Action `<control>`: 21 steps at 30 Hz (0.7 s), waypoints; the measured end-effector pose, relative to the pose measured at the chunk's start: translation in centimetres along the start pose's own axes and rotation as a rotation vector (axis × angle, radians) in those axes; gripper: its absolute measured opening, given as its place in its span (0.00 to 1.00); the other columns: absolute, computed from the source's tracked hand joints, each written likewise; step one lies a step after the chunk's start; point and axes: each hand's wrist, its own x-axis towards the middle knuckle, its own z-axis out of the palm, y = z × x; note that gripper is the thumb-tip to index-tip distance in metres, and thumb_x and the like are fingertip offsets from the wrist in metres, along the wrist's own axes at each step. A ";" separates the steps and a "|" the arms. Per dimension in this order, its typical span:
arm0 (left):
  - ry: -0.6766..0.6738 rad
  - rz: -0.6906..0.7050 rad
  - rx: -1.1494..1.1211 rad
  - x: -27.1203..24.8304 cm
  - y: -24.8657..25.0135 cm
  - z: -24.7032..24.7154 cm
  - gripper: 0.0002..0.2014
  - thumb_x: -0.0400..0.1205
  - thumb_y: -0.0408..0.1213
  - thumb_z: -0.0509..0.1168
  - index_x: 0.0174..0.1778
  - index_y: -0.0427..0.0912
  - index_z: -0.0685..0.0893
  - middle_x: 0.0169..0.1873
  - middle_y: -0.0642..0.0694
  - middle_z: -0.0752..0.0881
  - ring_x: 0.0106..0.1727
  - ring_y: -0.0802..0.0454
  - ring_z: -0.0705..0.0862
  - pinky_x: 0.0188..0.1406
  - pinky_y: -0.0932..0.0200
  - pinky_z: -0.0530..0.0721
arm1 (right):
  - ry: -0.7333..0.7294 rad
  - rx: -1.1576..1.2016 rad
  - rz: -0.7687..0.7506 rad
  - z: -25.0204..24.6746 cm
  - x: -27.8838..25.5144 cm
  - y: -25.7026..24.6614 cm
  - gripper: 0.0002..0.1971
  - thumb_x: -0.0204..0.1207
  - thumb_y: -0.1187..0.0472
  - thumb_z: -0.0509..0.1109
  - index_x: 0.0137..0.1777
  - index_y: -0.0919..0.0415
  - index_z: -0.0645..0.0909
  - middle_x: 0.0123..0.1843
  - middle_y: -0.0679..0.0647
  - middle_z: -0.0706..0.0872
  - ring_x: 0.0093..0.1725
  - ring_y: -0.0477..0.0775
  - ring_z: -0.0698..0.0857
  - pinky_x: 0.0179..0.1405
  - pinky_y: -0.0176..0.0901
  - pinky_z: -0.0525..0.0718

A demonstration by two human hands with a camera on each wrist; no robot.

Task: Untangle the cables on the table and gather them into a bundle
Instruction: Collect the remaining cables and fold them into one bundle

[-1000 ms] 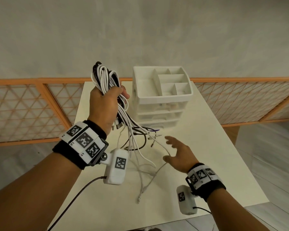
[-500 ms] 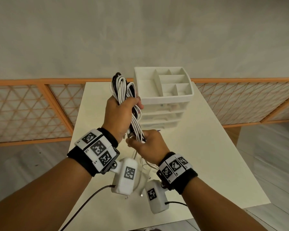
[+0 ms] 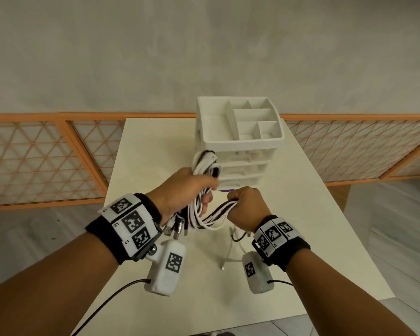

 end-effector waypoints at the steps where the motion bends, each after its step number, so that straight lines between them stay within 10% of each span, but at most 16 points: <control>1: 0.023 -0.032 0.134 0.2 -0.3 0.2 0.10 0.79 0.41 0.70 0.39 0.38 0.81 0.25 0.43 0.80 0.27 0.45 0.79 0.37 0.51 0.80 | -0.004 -0.046 -0.004 -0.4 0.0 -0.2 0.12 0.62 0.69 0.65 0.21 0.60 0.68 0.20 0.51 0.68 0.27 0.55 0.66 0.27 0.43 0.70; 9: -0.036 -0.037 0.438 0.6 -1.6 1.8 0.22 0.66 0.46 0.80 0.56 0.53 0.87 0.47 0.51 0.92 0.51 0.52 0.90 0.58 0.48 0.88 | 0.035 -0.087 -0.008 -3.1 0.1 -2.6 0.15 0.69 0.61 0.71 0.23 0.50 0.78 0.28 0.53 0.85 0.33 0.57 0.85 0.31 0.42 0.79; 21: 0.419 0.076 0.067 1.9 -2.5 0.0 0.03 0.79 0.31 0.71 0.45 0.35 0.87 0.32 0.41 0.90 0.26 0.56 0.87 0.34 0.60 0.82 | 0.052 0.361 -0.225 -6.0 -1.3 -2.0 0.07 0.84 0.61 0.70 0.48 0.62 0.89 0.36 0.64 0.89 0.33 0.51 0.84 0.37 0.48 0.84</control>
